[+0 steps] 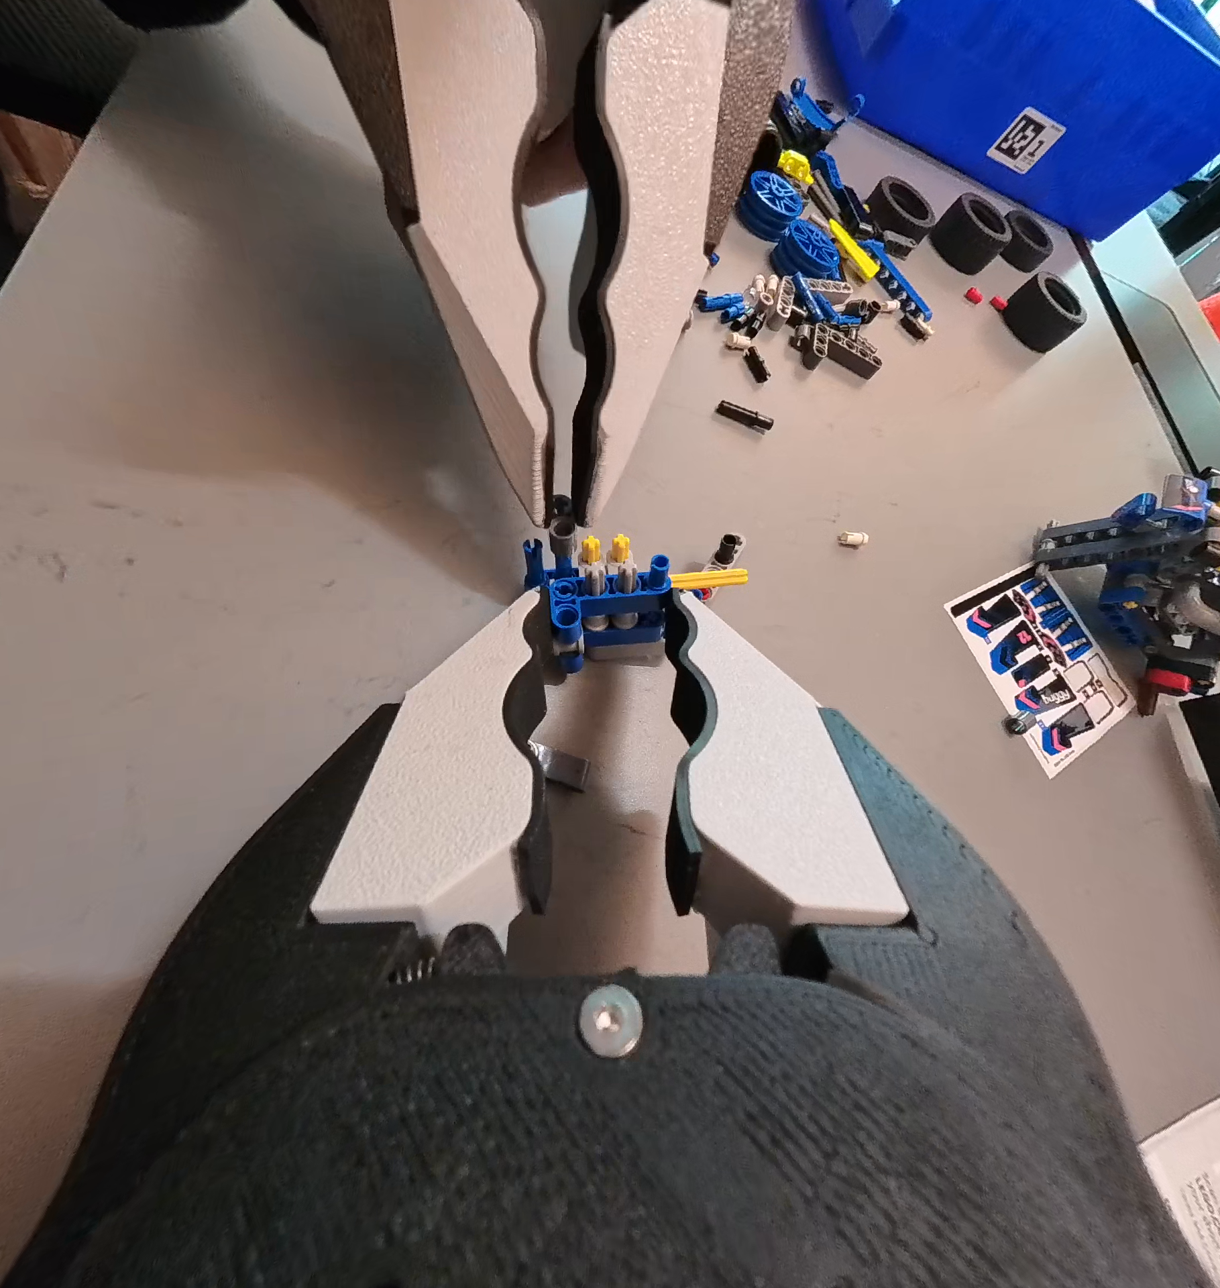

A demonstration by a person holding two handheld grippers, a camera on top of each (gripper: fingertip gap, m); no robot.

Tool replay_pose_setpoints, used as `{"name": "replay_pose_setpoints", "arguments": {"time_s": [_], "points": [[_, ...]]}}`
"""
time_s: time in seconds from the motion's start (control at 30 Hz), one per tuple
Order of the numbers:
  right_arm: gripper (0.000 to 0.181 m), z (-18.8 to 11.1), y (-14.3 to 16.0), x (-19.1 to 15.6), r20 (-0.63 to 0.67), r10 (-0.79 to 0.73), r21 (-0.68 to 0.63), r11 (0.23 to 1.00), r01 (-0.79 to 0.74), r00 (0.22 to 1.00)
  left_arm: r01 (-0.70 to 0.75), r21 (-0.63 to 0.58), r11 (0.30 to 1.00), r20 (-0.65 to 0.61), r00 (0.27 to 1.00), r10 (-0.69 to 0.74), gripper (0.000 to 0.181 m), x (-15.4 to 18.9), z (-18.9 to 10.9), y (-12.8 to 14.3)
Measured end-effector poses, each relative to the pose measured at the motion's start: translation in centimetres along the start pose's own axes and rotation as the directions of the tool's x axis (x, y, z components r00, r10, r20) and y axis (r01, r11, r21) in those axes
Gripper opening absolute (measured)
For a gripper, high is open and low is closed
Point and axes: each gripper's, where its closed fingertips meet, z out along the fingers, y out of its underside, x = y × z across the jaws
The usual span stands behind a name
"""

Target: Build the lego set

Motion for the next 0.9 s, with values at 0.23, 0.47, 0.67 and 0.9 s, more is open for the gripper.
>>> {"name": "replay_pose_setpoints", "arguments": {"time_s": [0.23,0.47,0.67,0.9], "points": [[0.031,0.00,0.01,0.05,-0.003,0.001,-0.001,1.000,-0.001,1.000,-0.055,-0.069,0.996,0.037,0.998,0.058,0.004,-0.01,0.01,0.03],[0.031,0.00,0.02,0.08,-0.003,0.004,-0.002,1.000,-0.004,1.000,-0.058,-0.095,0.994,0.100,0.993,0.068,0.004,0.06,0.09,0.04],[0.031,0.00,0.03,0.10,-0.003,0.006,-0.003,1.000,-0.006,1.000,-0.090,-0.102,0.991,0.093,0.991,0.099,0.004,0.07,0.13,0.17],[0.031,0.00,0.05,0.11,-0.003,0.007,-0.003,1.000,-0.007,1.000,0.009,-0.069,0.998,0.046,0.999,-0.006,0.004,0.08,0.30,0.23]]}}
